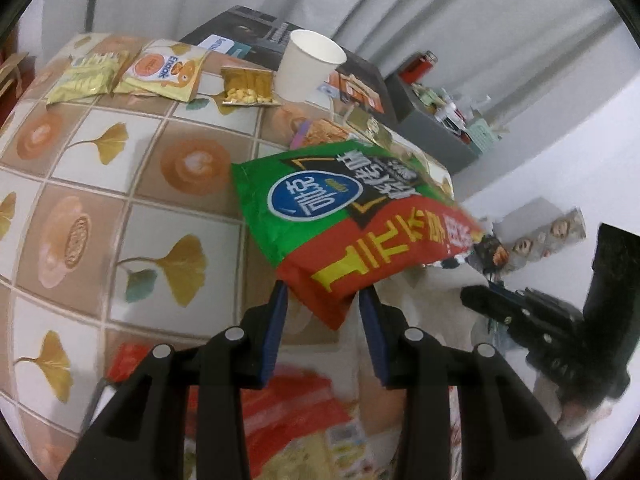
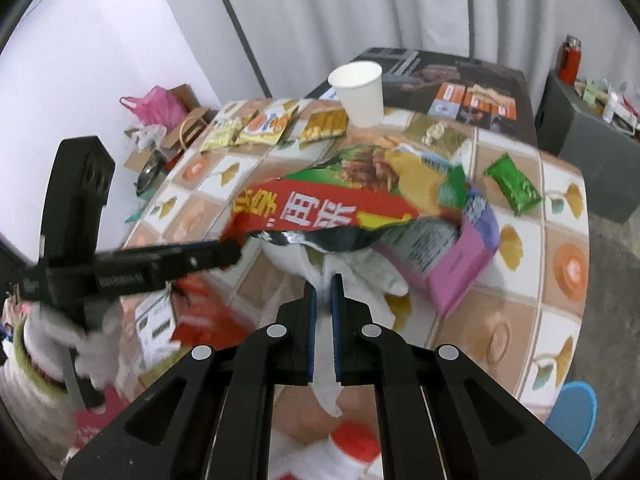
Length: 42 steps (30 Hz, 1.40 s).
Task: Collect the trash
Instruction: 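Grasp the red-green chip bag with the left tool while the right tool grasps white tissue, then lift the red bag with the left tool while the right tool carries the tissue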
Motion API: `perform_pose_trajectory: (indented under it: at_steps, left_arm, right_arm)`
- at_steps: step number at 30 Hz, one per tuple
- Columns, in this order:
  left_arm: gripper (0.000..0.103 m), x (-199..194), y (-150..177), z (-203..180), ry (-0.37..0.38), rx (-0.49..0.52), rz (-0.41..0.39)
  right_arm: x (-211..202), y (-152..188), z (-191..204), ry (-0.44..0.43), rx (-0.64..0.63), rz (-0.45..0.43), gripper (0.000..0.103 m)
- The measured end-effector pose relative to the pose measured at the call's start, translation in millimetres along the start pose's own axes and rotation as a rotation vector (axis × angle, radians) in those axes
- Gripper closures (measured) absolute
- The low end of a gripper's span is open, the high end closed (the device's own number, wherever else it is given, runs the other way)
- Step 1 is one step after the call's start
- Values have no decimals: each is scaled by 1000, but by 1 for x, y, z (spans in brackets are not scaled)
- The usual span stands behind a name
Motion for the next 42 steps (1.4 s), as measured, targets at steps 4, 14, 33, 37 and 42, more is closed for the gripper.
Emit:
perform_pose_trajectory:
  at_steps: [4, 14, 33, 37, 42]
  left_arm:
    - [63, -18, 27, -4, -16, 134, 18]
    - [52, -25, 81, -17, -227, 470, 8]
    - [52, 19, 81, 10, -577, 627, 91]
    - [54, 21, 80, 9, -599, 644, 94]
    - [66, 24, 79, 7, -601, 643, 101]
  right_arm:
    - [-10, 28, 4, -67, -2, 26, 97]
    - [-34, 68, 16, -254, 51, -7, 97]
    - [-54, 81, -8, -332, 193, -106, 97]
    - [-56, 82, 0, -342, 186, -113, 97]
    - [-61, 84, 4, -331, 180, -128, 97]
Point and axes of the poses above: each gripper's, at about its wrist camera, not at the fingertips, and x roughly the way its jaws point, z to its left, y to its underside, the point moved 10 cm from there along x, roughly the way its jaws point, and after that the axes turned 15 degrees about z, right-handed, at the moved point
